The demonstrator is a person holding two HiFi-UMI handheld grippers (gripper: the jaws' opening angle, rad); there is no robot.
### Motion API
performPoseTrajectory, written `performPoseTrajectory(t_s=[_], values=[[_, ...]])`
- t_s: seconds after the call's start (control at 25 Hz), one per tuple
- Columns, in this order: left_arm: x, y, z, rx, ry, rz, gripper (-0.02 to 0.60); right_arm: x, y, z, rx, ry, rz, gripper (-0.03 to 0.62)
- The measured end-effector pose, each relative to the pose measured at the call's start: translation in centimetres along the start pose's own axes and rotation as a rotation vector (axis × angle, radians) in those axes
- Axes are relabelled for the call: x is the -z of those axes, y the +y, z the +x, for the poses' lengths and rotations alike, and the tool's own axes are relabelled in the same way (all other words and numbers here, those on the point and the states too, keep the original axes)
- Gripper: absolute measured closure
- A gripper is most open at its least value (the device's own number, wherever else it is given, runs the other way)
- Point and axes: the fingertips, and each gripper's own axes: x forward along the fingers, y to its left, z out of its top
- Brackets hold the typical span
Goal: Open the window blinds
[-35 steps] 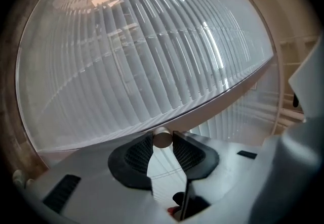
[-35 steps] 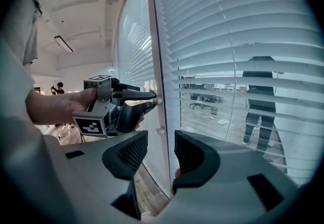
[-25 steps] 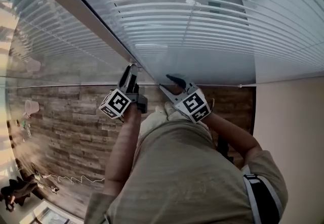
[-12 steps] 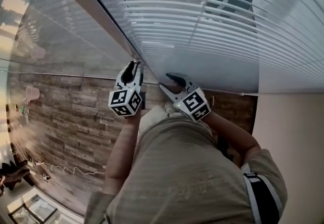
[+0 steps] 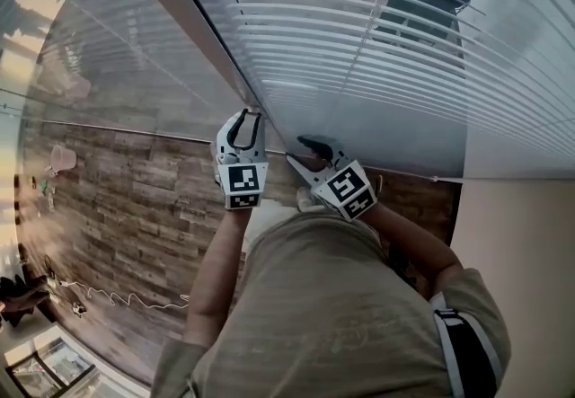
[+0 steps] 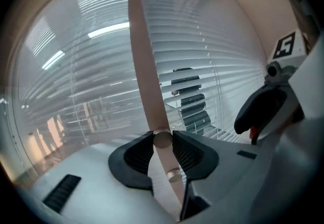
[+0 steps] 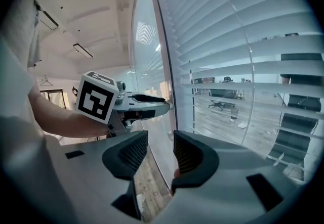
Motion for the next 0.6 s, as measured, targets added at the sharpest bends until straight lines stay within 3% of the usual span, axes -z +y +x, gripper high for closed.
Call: performPoseTrajectory(t_s=[0.24,0.32,0.36,0.4,0.44,0.6], values=[[0.2,-0.9,-0.6,-0.067,0.023,0.269,0.449,-0.6,0.4,0.0,0.012,0.007,-0.020,0.433],[-0.1,-0.5,-0.2,-0.056,0.030,0.231,0.449,-1.3,-0.2,0.5,0.023,0.008,-0.016,0.433],[0.0,-0.1,0.1,-0.034,0.036,0.140,0.422,-1.6,-0.5,0.8,0.026,0.009,-0.011,0.433],[0.1,0.2,0.2,-0.002,0.040,0.006,0.368,-1.7,-0.6,0.9,0.027,0.009,-0.004,0.433],[0.2,0.6,0.3,0.037,0.035,-0.154,0.351,-1.8,-0.7,1.0,0.026,0.009,0.001,0.433],[-0.1,2.2,0.8,0.196,-0.035,-0.783,0.345,-2.7,-1.2,1.4,0.031,0.008,0.003,0.433]])
